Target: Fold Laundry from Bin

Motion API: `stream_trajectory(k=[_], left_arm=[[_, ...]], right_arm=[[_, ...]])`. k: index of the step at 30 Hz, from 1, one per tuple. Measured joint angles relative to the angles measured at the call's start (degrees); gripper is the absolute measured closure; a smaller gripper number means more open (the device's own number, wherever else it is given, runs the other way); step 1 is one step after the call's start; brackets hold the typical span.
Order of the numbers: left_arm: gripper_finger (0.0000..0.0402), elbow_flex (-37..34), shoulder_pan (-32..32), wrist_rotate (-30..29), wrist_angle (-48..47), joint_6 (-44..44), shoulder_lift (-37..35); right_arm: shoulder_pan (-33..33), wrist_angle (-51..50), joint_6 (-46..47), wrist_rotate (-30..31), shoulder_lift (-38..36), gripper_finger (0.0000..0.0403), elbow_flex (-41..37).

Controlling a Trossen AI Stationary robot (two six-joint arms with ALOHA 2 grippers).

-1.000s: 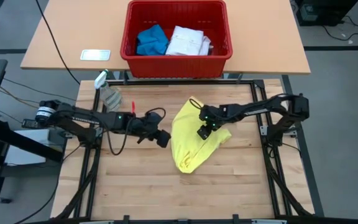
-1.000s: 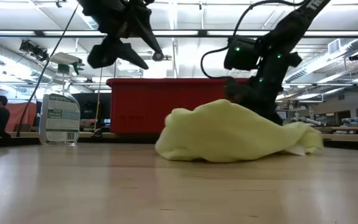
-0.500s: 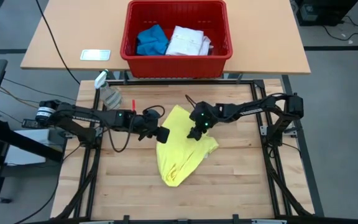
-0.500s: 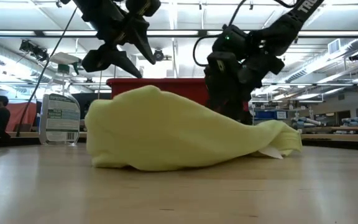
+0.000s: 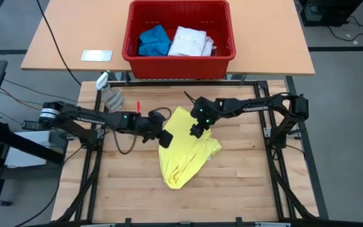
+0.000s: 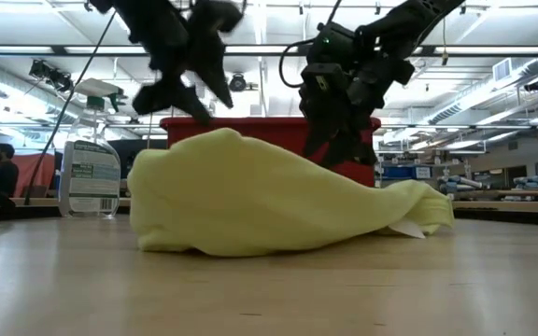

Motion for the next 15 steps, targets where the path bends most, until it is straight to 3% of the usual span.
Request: stream_trajectory(k=[4,15], left_arm=[[0.0212,-2.1,1.2,5.6,2.9,0.5,5.2],[0.0242,-2.1,5.7,9.9,7.0,12.6,14.1]], right_arm=[[0.4,-0.4,0.7,1.9,0.0,0.0213,0.0],[-0.3,-0.1,1.6,4.1,0.0,0.0213,0.0]])
